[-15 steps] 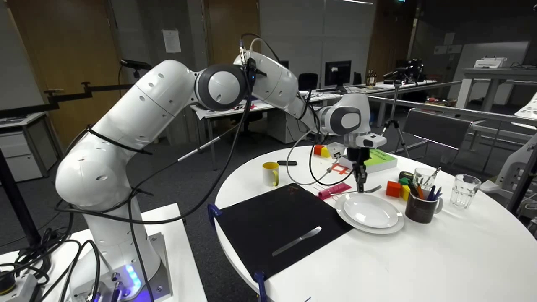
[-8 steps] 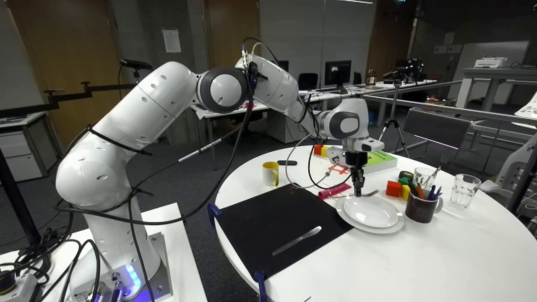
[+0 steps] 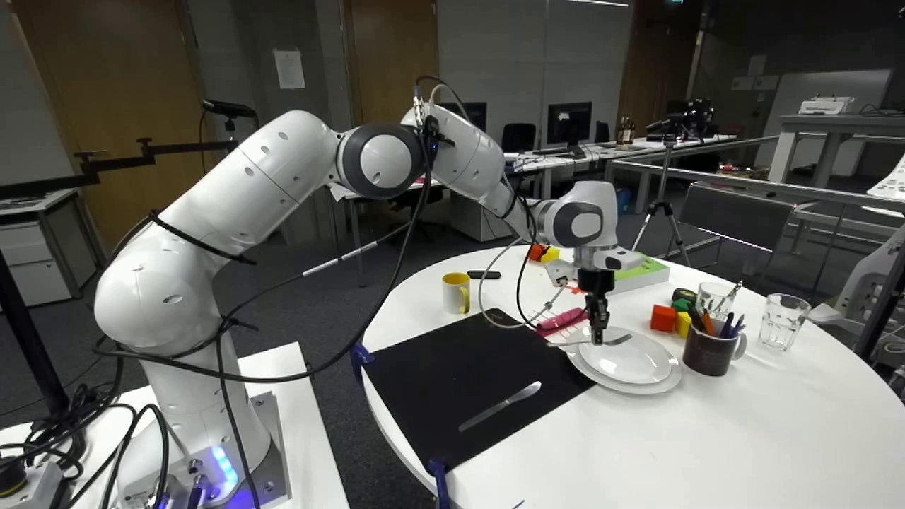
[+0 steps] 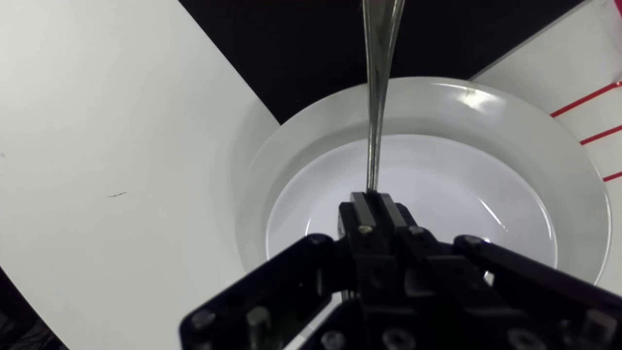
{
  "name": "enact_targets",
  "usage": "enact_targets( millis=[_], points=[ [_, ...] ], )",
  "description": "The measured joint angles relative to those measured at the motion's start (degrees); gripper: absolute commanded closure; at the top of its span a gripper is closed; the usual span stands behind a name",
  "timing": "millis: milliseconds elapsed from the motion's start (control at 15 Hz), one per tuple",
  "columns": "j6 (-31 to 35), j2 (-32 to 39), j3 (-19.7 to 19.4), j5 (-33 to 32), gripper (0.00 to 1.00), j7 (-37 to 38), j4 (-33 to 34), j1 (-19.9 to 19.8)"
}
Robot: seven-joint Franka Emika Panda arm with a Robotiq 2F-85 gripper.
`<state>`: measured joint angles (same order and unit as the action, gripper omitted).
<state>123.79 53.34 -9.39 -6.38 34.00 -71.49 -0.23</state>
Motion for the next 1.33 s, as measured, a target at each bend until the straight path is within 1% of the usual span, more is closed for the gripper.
enact_targets(
  millis=[400,733,1333],
  points=[
    [0.0,0.36,0.0,0.32,0.98,-0.15,0.05,-0.28],
    [-0.03,0.76,0.1,2.8,0.98,-2.28,0.42,-1.17],
    [-0.31,5.7,0.94,7.79,0.98,-6.5,6.34,-3.53]
  ],
)
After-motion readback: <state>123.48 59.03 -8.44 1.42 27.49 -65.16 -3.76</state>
